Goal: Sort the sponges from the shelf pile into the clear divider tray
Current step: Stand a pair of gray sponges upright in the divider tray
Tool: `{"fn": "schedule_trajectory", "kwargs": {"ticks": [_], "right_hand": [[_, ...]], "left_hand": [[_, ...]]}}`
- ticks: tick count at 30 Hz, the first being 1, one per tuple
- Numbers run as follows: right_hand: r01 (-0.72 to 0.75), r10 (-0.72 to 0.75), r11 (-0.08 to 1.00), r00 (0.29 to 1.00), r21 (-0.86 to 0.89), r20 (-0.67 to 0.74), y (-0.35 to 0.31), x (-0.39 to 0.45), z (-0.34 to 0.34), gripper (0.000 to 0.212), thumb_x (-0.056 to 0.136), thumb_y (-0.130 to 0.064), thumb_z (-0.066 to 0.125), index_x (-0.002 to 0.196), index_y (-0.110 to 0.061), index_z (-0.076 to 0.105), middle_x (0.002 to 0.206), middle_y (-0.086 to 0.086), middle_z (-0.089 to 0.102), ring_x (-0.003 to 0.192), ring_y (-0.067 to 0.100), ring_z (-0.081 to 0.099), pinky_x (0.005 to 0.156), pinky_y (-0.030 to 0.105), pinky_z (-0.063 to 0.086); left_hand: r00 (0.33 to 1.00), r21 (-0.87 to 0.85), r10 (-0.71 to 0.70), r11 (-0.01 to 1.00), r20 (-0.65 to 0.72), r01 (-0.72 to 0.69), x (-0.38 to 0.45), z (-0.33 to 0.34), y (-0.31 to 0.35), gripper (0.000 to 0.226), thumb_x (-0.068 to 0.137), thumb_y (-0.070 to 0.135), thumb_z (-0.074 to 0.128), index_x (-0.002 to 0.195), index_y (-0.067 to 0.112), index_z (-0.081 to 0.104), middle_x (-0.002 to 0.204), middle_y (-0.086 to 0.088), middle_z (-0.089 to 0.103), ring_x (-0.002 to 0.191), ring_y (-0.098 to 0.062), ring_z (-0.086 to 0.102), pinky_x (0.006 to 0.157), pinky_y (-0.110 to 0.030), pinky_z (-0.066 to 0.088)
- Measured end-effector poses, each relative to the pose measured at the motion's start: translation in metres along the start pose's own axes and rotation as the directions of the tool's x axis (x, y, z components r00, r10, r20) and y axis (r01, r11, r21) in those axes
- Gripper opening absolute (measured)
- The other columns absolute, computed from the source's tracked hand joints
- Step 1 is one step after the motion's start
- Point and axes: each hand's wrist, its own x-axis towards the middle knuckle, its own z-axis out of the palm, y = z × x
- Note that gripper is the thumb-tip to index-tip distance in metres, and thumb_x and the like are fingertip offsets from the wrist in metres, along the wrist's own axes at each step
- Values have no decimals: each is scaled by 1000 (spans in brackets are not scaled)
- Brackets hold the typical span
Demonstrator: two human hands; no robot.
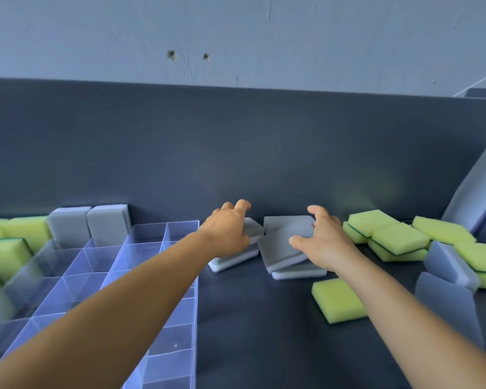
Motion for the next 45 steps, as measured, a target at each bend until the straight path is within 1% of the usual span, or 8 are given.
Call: {"fn": "schedule_trajectory", "kwargs": {"ticks": [5,9,17,22,27,31,39,45], "right_hand": [[-36,37,998,999,-52,17,-3,-6,1,76,83,-34,65,146,-15,26,147,5,38,129,24,44,94,30,39],[-18,17,997,1000,-78,-13,-5,-12,1,69,83,-33,65,142,-15,33,144,3,43,127,24,46,93,30,39],[90,-77,991,988,98,-130,-8,-20,-2,53,87,-26,58,137,-30,40,128,-1,56,114,22,53,95,36,44],[235,-207,967,949,96,-238,-28,-26,-11,46,92,-26,49,136,-37,43,137,-2,49,123,20,47,98,30,37],[341,-308,930,927,138,-214,-61,-35,-2,42,89,-21,56,129,-32,48,127,-10,54,119,12,49,89,23,35],[388,-354,907,912,160,-209,-91,-40,11,37,85,-20,62,120,-30,51,114,-13,57,107,12,53,82,25,38],[492,-478,852,870,177,-120,-152,-50,47,33,85,-19,60,114,-34,57,112,-7,56,90,13,55,66,21,40],[541,-543,813,838,213,-56,-194,-58,82,31,85,-14,59,111,-31,58,109,-7,58,76,10,56,52,15,42]], "left_hand": [[998,101,1,995,60,-7,-2,1,-10,60,89,39,53,144,21,34,132,-7,48,125,-29,35,99,-37,39],[996,174,35,983,82,-49,-6,1,-11,49,89,39,51,137,36,40,125,2,55,119,-28,36,94,-32,29],[1000,-60,12,998,-16,-13,-15,-7,-11,79,82,28,63,148,23,19,129,-11,35,118,-31,42,93,-40,47],[979,-225,-17,974,-204,-30,-27,-34,-17,64,75,30,68,130,20,38,116,-3,35,113,-26,41,91,-39,47],[968,-315,3,945,-253,-86,-49,-67,-31,66,75,29,72,127,26,32,95,6,46,97,-23,45,68,-33,46],[974,-239,68,964,-218,-120,-67,-90,-57,67,74,34,74,130,42,39,112,2,47,102,-19,49,78,-27,42],[968,-98,28,994,-249,-53,-110,-133,-120,31,82,30,69,111,27,61,96,7,54,88,-14,51,69,-21,40],[952,-56,-78,996,-297,64,-143,-154,-171,32,80,25,71,111,21,64,102,0,62,94,-22,57,83,-34,47]]}}
